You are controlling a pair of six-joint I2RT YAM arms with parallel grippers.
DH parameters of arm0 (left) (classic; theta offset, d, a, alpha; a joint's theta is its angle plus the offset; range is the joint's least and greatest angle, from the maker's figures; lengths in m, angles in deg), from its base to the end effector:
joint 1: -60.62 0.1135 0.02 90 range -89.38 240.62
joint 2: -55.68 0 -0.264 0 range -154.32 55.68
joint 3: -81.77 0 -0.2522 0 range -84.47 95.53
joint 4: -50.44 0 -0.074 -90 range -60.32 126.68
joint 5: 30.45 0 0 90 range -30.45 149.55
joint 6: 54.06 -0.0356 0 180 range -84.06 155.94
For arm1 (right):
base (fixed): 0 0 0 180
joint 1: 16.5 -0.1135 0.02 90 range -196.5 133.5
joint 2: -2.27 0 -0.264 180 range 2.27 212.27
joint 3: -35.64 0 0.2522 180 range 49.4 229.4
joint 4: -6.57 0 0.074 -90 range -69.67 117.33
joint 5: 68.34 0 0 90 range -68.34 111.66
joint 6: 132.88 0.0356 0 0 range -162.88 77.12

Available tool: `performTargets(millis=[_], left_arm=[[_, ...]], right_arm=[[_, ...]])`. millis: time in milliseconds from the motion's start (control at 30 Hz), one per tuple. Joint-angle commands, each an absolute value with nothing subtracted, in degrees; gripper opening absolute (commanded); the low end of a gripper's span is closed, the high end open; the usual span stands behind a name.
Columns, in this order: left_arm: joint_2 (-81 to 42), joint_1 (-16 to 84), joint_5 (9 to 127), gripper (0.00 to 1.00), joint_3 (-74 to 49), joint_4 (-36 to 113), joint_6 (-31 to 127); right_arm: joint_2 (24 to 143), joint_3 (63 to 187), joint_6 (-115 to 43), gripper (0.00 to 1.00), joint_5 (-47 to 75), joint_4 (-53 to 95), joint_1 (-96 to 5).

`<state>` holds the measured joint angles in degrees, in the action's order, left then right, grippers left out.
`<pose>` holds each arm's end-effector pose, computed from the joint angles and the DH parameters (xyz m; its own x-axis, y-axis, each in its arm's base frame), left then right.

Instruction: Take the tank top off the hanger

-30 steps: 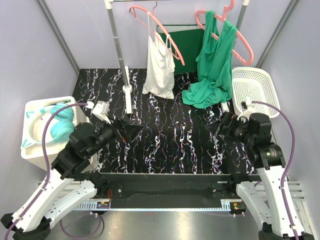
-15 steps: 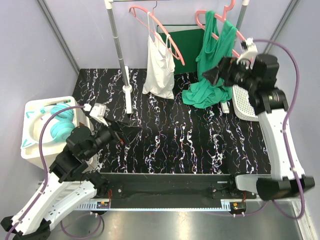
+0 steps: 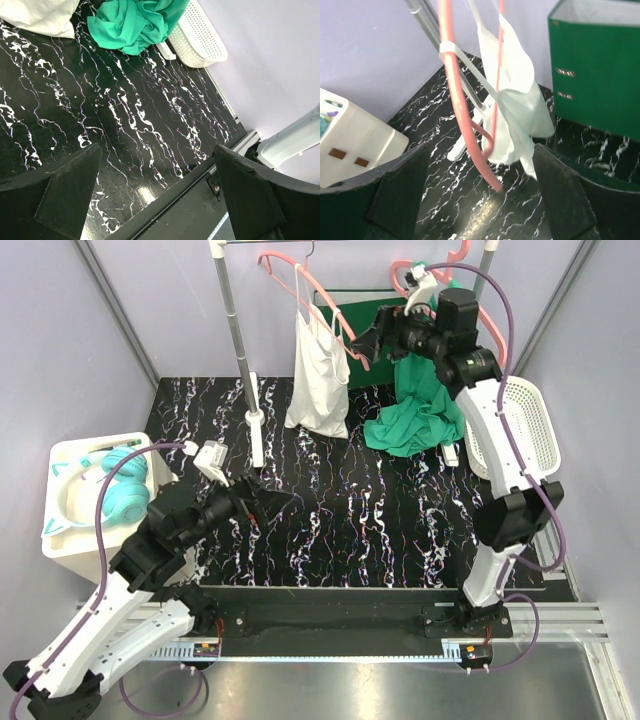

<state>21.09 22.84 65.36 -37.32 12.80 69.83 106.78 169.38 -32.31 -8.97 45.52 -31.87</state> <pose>0.1053 -0.0862 0.3537 -0.5124 -0.3047 -0.8029 0.4846 0.6693 -0.5632 0.3899 0.1260 0.4746 -0.2907 0.0838 -0.9531 -0.6703 0.6930 0.2654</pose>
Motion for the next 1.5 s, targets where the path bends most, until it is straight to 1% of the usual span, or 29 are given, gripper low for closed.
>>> performTargets(millis=[0, 33, 67, 100, 167, 200, 267, 300, 367, 400, 467, 533, 733, 767, 833, 1033, 1200, 1233, 1300, 1467], left_arm=[[20.79, 22.82, 66.41, 0.99, -34.03, 15.67, 68.28], [20.61, 22.82, 66.58, 0.99, -33.85, 15.76, 68.20], [20.44, 22.91, 66.76, 0.99, -33.67, 15.76, 68.20], [20.35, 22.82, 66.85, 0.99, -33.50, 15.76, 68.11], [20.26, 22.82, 67.11, 0.99, -33.32, 15.67, 68.02], [20.43, 22.82, 67.11, 0.99, -33.32, 15.67, 68.02], [20.52, 22.82, 66.67, 0.99, -33.41, 15.76, 67.76], [20.87, 22.91, 66.50, 0.99, -33.50, 15.76, 67.76], [20.96, 22.82, 65.88, 0.99, -33.50, 15.67, 67.58], [20.96, 22.82, 65.88, 0.99, -33.41, 15.67, 67.49], [20.79, 22.82, 65.88, 0.99, -33.23, 15.76, 67.41], [20.52, 22.82, 66.06, 0.99, -32.79, 15.76, 67.40], [19.30, 22.82, 65.97, 0.99, -31.48, 15.85, 67.32], [19.03, 22.82, 65.97, 0.99, -31.13, 15.94, 67.40], [18.24, 22.82, 66.06, 0.99, -30.77, 16.11, 67.40], [16.05, 22.82, 67.02, 0.99, -29.37, 16.82, 67.67], [13.76, 22.82, 68.34, 0.98, -27.52, 17.34, 67.84], [13.67, 22.82, 68.43, 0.98, -27.35, 17.43, 67.93], [13.14, 22.82, 68.87, 0.97, -26.82, 17.61, 67.84], [12.97, 22.82, 69.22, 0.96, -25.94, 18.13, 67.67]], right_arm=[[112.02, 178.83, -38.22, 0.89, -6.91, 44.06, -35.13], [113.26, 180.16, -39.00, 0.87, -6.65, 44.41, -35.39], [114.49, 181.57, -39.27, 0.81, -6.29, 44.76, -36.09], [116.94, 184.98, -39.71, 0.78, -6.12, 45.20, -36.44], [119.15, 188.33, -40.77, 0.75, -5.33, 47.04, -37.50], [120.82, 190.96, -41.12, 0.71, -4.37, 47.57, -37.85], [122.06, 192.48, -42.35, 0.61, -1.56, 48.01, -38.90], [123.02, 193.53, -42.61, 0.53, -0.50, 48.01, -39.17], [123.82, 194.41, -44.18, 0.50, 0.30, 48.01, -39.52], [124.69, 194.76, -44.46, 0.42, 0.47, 48.10, -39.61], [125.05, 195.21, -45.16, 0.34, 1.18, 48.10, -40.05], [124.96, 195.29, -45.69, 0.31, 1.53, 48.01, -40.49], [123.65, 196.96, -43.85, 0.17, 3.72, 47.92, -41.72], [123.39, 197.40, -43.32, 0.09, 4.51, 47.92, -41.81], [122.86, 197.67, -41.22, 0.00, 6.97, 47.92, -41.98], [119.52, 196.18, -40.24, 0.00, 9.70, 47.75, -42.25], [113.73, 189.68, -40.24, 0.00, 11.11, 44.25, -42.51], [112.67, 186.62, -40.16, 0.00, 11.63, 43.02, -42.51], [110.56, 185.28, -40.07, 0.00, 12.25, 42.21, -42.51], [105.47, 179.31, -39.63, 0.00, 9.71, 42.30, -42.60]])
